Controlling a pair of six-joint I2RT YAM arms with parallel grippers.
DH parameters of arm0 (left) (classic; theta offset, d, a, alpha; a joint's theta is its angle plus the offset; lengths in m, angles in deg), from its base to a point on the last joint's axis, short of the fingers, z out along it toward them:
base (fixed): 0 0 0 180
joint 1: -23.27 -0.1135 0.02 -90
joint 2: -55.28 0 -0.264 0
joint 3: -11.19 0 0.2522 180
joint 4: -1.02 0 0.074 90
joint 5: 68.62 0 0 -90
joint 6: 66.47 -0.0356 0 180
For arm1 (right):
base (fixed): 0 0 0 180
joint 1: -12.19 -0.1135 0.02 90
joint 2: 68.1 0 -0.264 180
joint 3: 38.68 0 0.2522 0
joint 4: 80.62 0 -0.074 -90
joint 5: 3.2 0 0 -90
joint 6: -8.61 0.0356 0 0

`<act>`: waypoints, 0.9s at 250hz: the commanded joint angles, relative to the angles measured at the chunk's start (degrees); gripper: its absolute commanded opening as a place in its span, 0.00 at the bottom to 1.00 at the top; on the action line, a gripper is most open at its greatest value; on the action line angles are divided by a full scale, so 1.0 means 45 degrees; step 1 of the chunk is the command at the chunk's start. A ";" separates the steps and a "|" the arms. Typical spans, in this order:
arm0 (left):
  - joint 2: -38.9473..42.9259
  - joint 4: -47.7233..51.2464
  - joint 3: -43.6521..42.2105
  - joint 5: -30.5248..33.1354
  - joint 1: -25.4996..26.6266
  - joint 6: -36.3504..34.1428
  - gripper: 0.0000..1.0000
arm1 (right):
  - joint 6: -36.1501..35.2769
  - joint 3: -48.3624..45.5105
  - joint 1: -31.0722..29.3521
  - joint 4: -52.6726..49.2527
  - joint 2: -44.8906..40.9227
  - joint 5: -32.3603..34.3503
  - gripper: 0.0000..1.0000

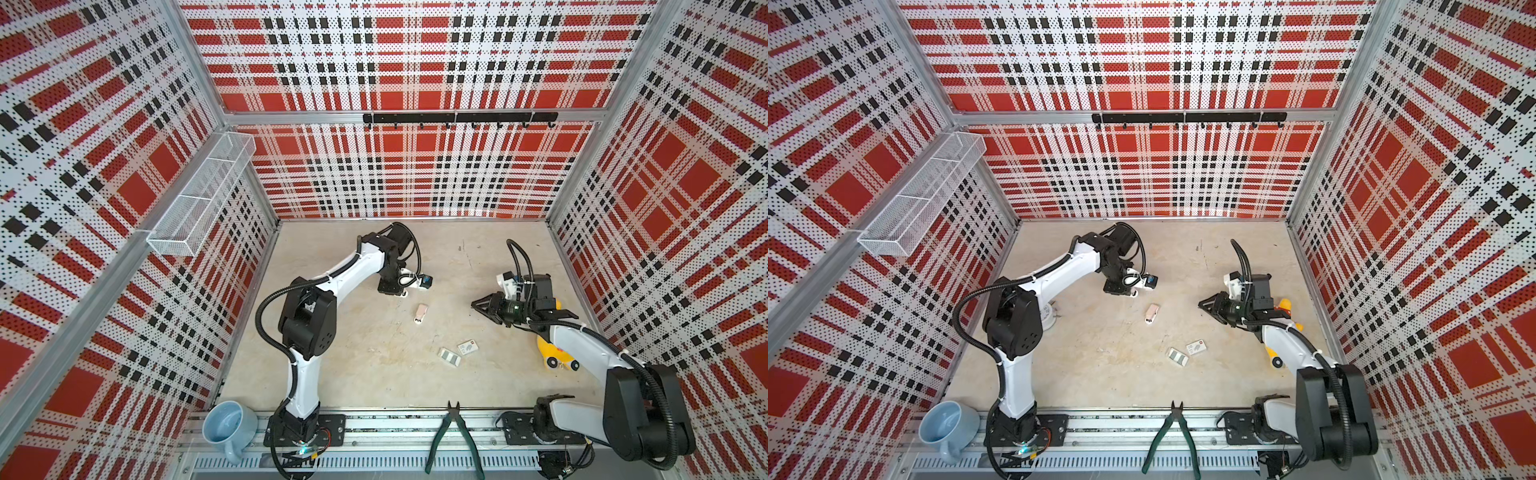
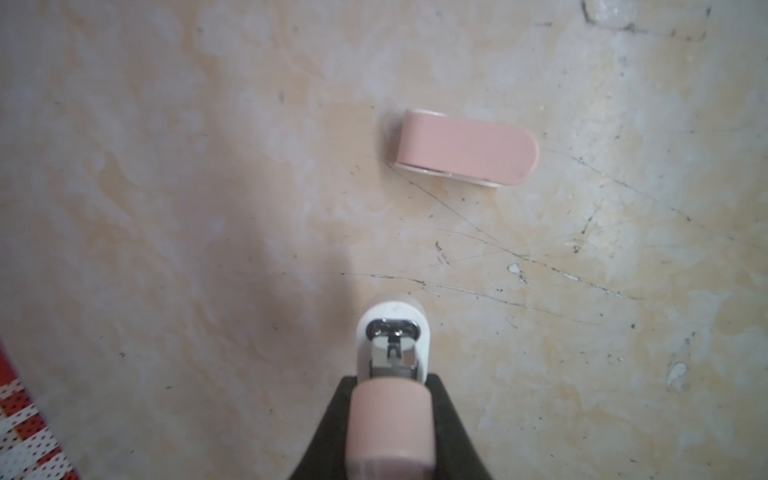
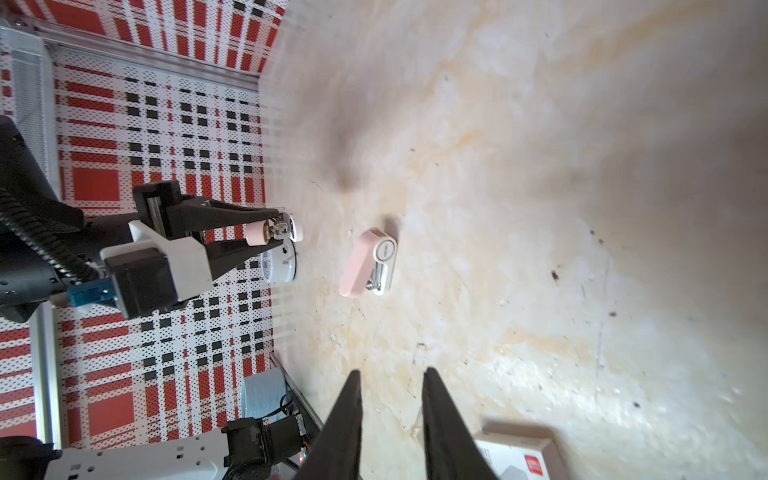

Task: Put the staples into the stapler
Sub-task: 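Lift the stapler toward the right gripper while the right gripper approaches it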

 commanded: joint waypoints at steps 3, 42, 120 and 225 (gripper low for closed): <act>0.0690 0.0471 0.0975 -0.1116 -0.0003 0.1556 0.09 | 0.0702 0.0713 -0.0249 0.1728 0.0681 -0.0985 0.27; 0.0552 0.0224 0.2078 -0.1862 0.0232 0.3433 0.10 | 0.0927 0.2220 -0.0966 0.2298 0.1804 -0.1383 0.28; 0.0534 -0.1325 0.1952 -0.1824 0.1189 0.4920 0.10 | 0.0444 0.3965 -0.1532 0.2008 0.2945 -0.0903 0.28; 0.0267 -0.1593 0.2378 -0.2261 0.1672 0.5703 0.10 | 0.1659 0.3297 -0.1708 0.4385 0.3489 -0.1675 0.28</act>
